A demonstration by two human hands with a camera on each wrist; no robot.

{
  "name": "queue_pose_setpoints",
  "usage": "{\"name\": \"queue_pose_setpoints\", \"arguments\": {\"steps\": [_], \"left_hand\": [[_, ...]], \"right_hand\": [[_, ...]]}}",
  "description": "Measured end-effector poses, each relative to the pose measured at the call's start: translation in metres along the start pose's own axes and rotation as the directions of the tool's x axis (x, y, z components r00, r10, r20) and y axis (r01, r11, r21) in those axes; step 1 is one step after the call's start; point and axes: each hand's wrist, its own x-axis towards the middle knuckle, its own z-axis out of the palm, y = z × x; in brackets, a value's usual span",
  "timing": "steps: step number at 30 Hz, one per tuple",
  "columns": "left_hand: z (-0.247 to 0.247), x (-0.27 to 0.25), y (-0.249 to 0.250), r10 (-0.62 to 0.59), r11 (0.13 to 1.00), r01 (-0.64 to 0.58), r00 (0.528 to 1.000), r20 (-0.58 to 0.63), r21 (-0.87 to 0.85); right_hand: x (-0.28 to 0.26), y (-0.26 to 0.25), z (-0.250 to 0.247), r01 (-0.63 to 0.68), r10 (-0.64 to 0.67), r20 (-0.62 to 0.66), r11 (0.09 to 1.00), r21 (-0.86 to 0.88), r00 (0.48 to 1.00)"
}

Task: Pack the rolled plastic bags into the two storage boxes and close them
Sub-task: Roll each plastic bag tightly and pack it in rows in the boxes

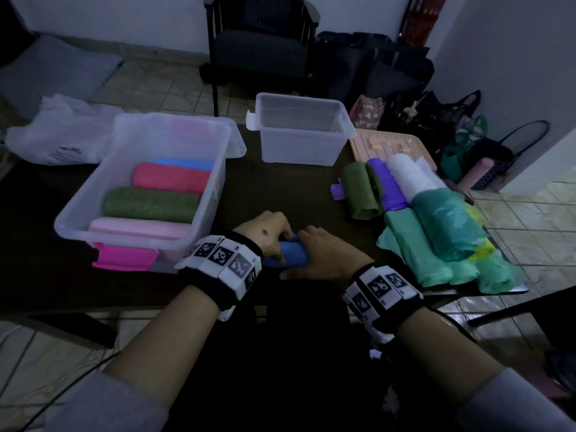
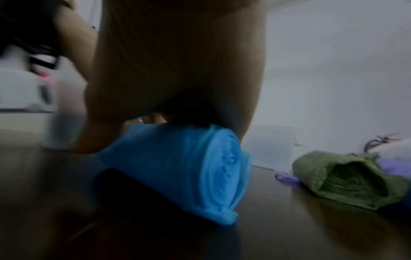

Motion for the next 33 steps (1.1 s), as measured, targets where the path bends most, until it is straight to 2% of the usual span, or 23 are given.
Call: {"name": "queue_pose_setpoints", "arguments": {"steps": [6,8,10,13,15,17,18,20,22,25,27,30,31,32,33], "left_hand": [[-0.001,-0.004,0.002,-0.026,0.999,0.027,0.999,0.026,-0.037],[-0.011,-0.012,0.009,-0.039,0.994,0.031,0.997,-0.073,-0.109],[-0.034,-0.024,0.019,-0.064,0.987,0.023,0.964,-0.257,-0.159],[-0.089,-0.049,0.018,-0.113,0.969,-0.030,0.833,-0.542,-0.247],[-0.123,-0.061,-0.003,-0.225,0.957,0.033,0.717,-0.659,-0.290],[-0.144,-0.068,-0.033,-0.360,0.933,0.216,0.603,-0.712,-0.289],[-0.149,-0.070,-0.050,-0.419,0.906,0.312,0.565,-0.711,-0.286],[-0.150,-0.072,-0.080,-0.551,0.830,0.425,0.519,-0.653,-0.363],[-0.144,-0.072,-0.108,-0.629,0.773,0.509,0.534,-0.564,-0.380],[-0.139,-0.070,-0.130,-0.661,0.748,0.567,0.593,-0.460,-0.344],[-0.137,-0.068,-0.142,-0.691,0.721,0.590,0.573,-0.441,-0.363],[-0.146,-0.009,-0.241,-0.650,0.751,0.566,0.549,-0.525,-0.339],[-0.147,0.005,-0.252,-0.660,0.747,0.542,0.541,-0.521,-0.384],[-0.146,0.001,-0.237,-0.663,0.748,0.510,0.564,-0.492,-0.423],[-0.145,-0.022,-0.209,-0.672,0.740,0.513,0.562,-0.482,-0.434]], "right_hand": [[-0.011,0.001,0.012,0.052,-0.058,-0.069,0.996,-0.079,0.996],[-0.011,0.000,0.014,0.055,-0.061,-0.076,0.995,-0.087,0.995],[-0.011,-0.003,0.013,0.045,-0.054,-0.080,0.994,-0.099,0.995],[-0.012,-0.009,0.008,0.021,-0.025,-0.047,0.996,-0.090,0.999],[-0.013,-0.012,0.005,0.017,-0.021,-0.037,0.996,-0.092,0.999],[-0.013,-0.016,0.004,0.016,-0.019,-0.037,0.996,-0.092,0.999],[-0.013,-0.019,0.004,0.013,-0.015,-0.029,0.996,-0.088,0.999],[-0.012,-0.023,0.003,0.005,-0.006,-0.012,0.997,-0.080,1.000],[-0.009,-0.027,0.002,-0.001,0.000,-0.020,0.998,-0.067,1.000],[-0.007,-0.033,-0.003,-0.009,0.008,-0.061,1.000,-0.012,0.998],[-0.005,-0.037,-0.009,-0.007,0.011,-0.117,0.999,0.038,0.993],[-0.002,-0.043,-0.022,0.008,0.016,-0.228,0.995,0.104,0.974],[-0.001,-0.045,-0.026,0.012,0.021,-0.265,0.992,0.122,0.964],[0.001,-0.047,-0.029,0.022,0.022,-0.306,0.990,0.142,0.952],[0.002,-0.049,-0.033,0.041,0.020,-0.351,0.985,0.165,0.936]]}}
